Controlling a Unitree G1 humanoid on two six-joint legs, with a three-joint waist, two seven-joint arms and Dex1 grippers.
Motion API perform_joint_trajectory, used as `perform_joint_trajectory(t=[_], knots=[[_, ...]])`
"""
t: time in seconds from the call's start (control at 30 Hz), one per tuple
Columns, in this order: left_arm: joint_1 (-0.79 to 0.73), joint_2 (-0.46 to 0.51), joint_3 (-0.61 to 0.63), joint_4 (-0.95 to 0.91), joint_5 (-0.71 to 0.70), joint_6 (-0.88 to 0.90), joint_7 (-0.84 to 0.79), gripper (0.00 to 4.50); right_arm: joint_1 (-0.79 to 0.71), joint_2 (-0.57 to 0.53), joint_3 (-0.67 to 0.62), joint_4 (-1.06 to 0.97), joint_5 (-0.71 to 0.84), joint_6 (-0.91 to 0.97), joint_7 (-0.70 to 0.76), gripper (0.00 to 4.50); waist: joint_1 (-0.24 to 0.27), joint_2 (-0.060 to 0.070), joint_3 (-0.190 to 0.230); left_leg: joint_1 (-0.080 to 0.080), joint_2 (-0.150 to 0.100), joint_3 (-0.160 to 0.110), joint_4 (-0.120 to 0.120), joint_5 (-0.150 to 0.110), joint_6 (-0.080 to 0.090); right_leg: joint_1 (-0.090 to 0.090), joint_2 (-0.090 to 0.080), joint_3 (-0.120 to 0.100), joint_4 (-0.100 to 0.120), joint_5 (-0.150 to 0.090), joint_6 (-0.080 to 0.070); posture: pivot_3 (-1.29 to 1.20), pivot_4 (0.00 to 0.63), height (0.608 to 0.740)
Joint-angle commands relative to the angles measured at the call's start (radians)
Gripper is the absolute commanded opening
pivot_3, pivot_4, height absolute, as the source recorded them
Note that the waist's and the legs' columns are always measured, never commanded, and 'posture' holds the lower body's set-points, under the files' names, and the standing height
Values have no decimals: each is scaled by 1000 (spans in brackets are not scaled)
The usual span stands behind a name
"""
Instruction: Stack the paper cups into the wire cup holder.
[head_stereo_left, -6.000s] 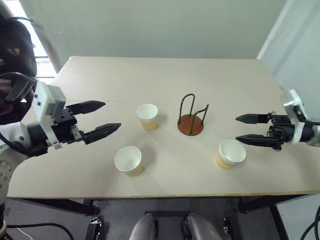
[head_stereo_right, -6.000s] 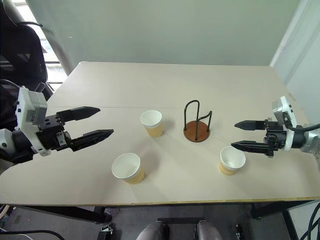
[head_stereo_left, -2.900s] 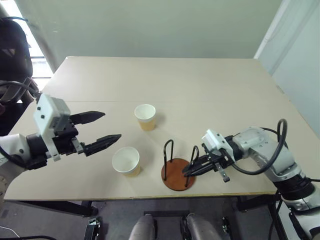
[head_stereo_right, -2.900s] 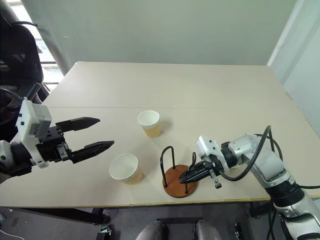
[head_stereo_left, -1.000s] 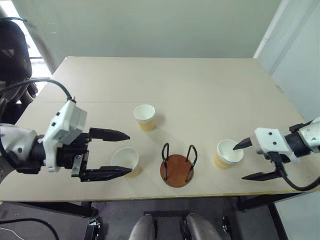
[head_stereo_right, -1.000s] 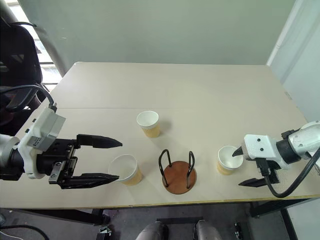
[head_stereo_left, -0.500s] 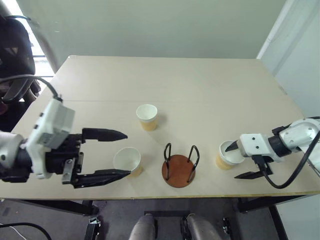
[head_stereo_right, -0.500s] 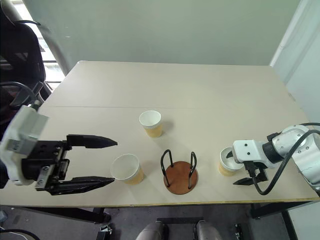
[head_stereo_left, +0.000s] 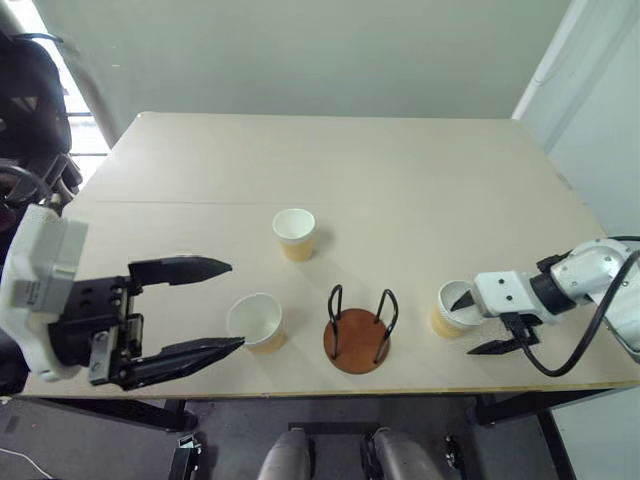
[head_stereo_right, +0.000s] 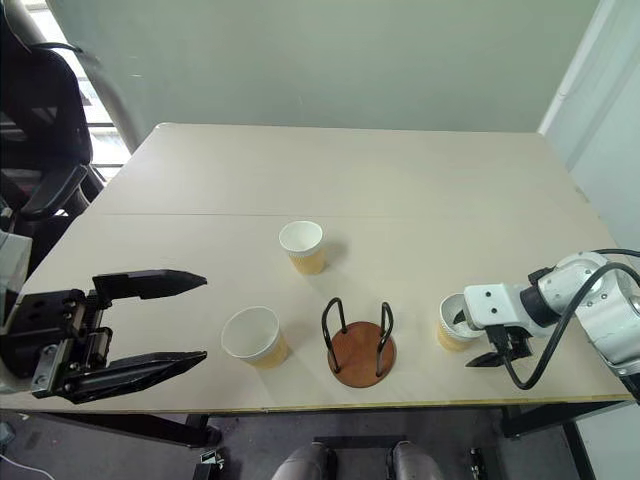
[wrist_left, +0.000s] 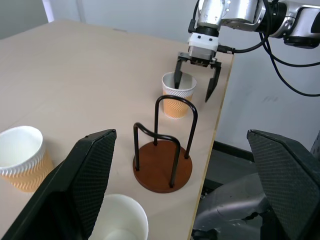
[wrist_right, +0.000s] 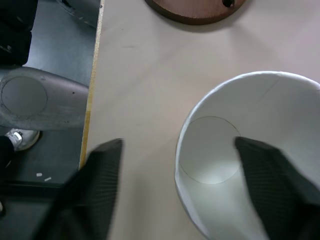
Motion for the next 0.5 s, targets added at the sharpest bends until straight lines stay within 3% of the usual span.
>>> perform_joint_trajectory(t=[0.03,0.13,0.23,0.5], knots=[[21,-6,44,-22,-2,-26,-10,4500,-25,5,-5,-1,-5,-17,12,2064,0,0,0,0,0,0,0,0,0,0,0,0,0,-1,-1,0,150,740],[49,-11,56,-30,3,-32,-12,4500,-32,14,0,-2,-6,-20,17,857,0,0,0,0,0,0,0,0,0,0,0,0,0,-1,-1,0,150,740],[68,-11,64,-33,7,-38,-14,4500,-42,19,2,4,-7,-23,26,19,0,0,0,0,0,0,0,0,0,0,0,0,0,-1,-1,0,150,740],[119,-20,85,-40,31,-50,-24,4500,-100,19,-18,23,43,-3,98,19,0,0,0,0,0,0,0,0,0,0,0,0,0,-2,-2,0,150,740]])
